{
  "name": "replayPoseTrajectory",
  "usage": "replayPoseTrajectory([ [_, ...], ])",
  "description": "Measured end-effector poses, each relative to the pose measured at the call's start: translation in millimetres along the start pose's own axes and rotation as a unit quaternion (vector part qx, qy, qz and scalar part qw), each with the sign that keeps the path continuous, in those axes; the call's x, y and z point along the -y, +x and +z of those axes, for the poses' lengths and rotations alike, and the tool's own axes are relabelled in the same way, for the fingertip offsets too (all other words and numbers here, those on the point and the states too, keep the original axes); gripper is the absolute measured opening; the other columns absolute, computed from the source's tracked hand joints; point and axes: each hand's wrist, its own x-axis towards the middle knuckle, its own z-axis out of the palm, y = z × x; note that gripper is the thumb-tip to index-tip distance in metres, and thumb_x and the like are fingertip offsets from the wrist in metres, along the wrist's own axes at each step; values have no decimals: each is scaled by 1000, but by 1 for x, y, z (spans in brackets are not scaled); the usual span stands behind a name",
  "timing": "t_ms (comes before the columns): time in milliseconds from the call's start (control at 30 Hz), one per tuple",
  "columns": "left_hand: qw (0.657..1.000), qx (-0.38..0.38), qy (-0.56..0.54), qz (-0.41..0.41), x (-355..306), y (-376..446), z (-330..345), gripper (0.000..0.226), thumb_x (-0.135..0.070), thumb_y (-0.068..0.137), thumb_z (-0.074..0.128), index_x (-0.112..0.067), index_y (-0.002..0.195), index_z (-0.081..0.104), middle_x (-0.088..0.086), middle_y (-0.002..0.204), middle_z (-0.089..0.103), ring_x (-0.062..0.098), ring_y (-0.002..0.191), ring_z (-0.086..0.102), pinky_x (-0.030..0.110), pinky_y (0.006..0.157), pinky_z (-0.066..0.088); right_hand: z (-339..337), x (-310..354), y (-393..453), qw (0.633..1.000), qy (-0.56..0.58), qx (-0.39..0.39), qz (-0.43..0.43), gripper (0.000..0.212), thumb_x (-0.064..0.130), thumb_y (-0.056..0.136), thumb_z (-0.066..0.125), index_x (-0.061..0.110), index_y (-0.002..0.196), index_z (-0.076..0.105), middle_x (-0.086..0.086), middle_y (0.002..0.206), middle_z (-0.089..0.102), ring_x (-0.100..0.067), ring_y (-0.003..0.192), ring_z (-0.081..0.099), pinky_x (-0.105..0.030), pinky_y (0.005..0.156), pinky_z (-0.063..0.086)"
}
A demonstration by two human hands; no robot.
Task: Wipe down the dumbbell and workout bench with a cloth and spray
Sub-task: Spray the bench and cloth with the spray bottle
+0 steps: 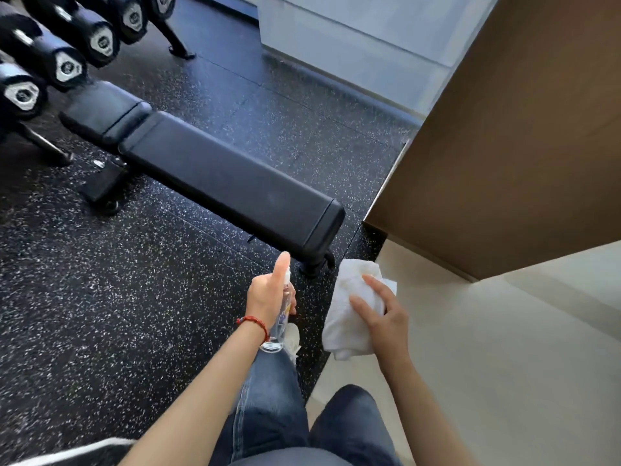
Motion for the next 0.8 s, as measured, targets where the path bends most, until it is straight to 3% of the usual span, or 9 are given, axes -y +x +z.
replayPoseTrajectory([
  [100, 1000, 3, 12, -9, -19, 35, -5, 69, -58, 89, 44, -4, 45, 51, 11, 44, 53, 21, 38, 52, 27, 53, 45, 20, 16, 28, 1000, 2, -3, 15, 32, 10, 79, 70, 24, 106, 62, 13, 107, 60, -5, 102, 53, -5, 84, 38],
  [233, 999, -9, 8, -44, -32, 70, -2, 71, -58, 88, 46, -3, 43, 51, 12, 42, 51, 22, 36, 50, 25, 48, 42, 34, 31, 59, 999, 2, -19, 29, 33, 9, 78, 70, 23, 107, 62, 15, 106, 60, -3, 102, 52, 4, 80, 35],
  [367, 997, -16, 20, -70, -36, 102, 1, 71, -56, 88, 47, -4, 39, 48, 13, 41, 49, 24, 36, 50, 30, 52, 44, 43, 42, 91, 999, -8, -17, 42, 32, 10, 79, 70, 25, 106, 62, 13, 109, 60, -4, 103, 52, -13, 88, 36],
  [433, 996, -22, 37, -73, -38, 118, 2, 73, -65, 80, 46, -4, 39, 51, 13, 43, 52, 29, 42, 55, 36, 58, 50, 46, 45, 107, 999, -10, -17, 51, 32, 11, 79, 70, 26, 106, 62, 13, 108, 60, -4, 102, 52, -16, 90, 37],
  [533, 995, -27, 50, -76, -44, 139, 6, 76, -76, 65, 41, -6, 37, 52, 17, 48, 57, 41, 58, 61, 51, 73, 54, 50, 48, 132, 998, -16, -15, 53, 32, 12, 79, 70, 25, 107, 63, 13, 108, 59, -4, 100, 52, -6, 81, 40],
  [600, 995, -24, 55, -83, -50, 150, 10, 75, -73, 66, 39, -6, 34, 50, 16, 45, 55, 40, 56, 61, 52, 73, 53, 53, 49, 148, 998, -14, -7, 57, 32, 10, 79, 70, 24, 107, 63, 12, 108, 60, -4, 99, 53, 1, 77, 39],
  [700, 994, -25, 51, -89, -67, 160, 16, 67, -61, 70, 39, -8, 31, 47, 9, 35, 48, 29, 40, 53, 47, 65, 54, 58, 54, 170, 997, -13, 10, 70, 33, 9, 79, 70, 25, 107, 62, 11, 110, 60, -5, 103, 52, -10, 85, 38],
  [800, 992, -36, 74, -101, -71, 174, 22, 66, -62, 67, 39, -7, 31, 49, 8, 35, 50, 32, 45, 56, 45, 67, 54, 61, 60, 193, 997, -19, 21, 72, 33, 9, 79, 70, 24, 107, 62, 12, 110, 60, -5, 105, 52, -18, 91, 36],
])
